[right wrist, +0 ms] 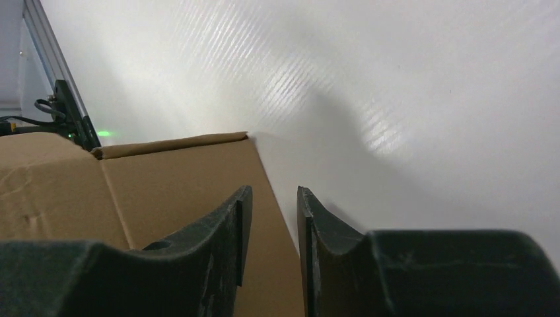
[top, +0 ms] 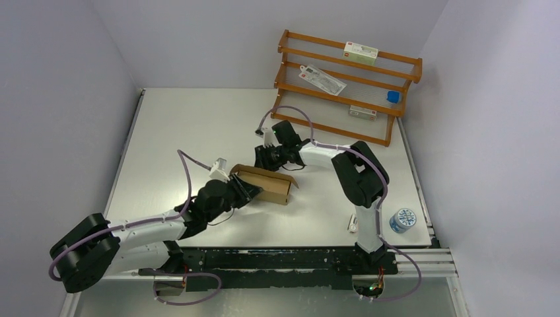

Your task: Fold the paper box

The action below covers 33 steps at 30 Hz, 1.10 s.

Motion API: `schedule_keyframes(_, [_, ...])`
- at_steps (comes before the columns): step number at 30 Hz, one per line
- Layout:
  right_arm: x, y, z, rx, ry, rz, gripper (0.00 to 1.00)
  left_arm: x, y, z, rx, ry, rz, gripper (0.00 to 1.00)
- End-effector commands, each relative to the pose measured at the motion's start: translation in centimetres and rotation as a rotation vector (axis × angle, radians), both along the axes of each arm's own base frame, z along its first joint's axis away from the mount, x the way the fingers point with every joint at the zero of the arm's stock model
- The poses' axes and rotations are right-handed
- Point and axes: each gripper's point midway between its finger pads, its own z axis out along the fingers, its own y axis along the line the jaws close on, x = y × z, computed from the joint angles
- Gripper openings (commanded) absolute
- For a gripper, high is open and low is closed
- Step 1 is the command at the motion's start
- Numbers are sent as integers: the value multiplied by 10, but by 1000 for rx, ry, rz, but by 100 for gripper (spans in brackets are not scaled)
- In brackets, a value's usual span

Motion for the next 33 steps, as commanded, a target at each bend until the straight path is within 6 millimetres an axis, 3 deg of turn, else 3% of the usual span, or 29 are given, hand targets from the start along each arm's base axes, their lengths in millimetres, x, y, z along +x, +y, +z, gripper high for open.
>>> schedule_keyframes(1, [6, 5, 5, -5, -31, 31, 35, 12, 8, 13, -27, -45, 89, 32])
schedule_keyframes(9, [44, -24, 19, -90, -141, -68, 39, 4, 16, 1, 37, -28, 74, 43])
schedule_keyframes(13, [60, -42, 38, -134, -206, -127, 42, 3, 24, 3, 136, -49, 57, 53])
schedule_keyframes(19, [70, -68, 69, -203, -296, -225, 48, 0, 42, 14, 378, -110, -10, 66])
schedule_keyframes(25, [60, -107, 111, -277, -389, -348, 50, 11, 68, 63, 631, -246, -47, 83])
schedule_keyframes(33, [11, -157, 146, -332, -411, -447, 51, 39, 95, 135, 830, -397, -93, 86])
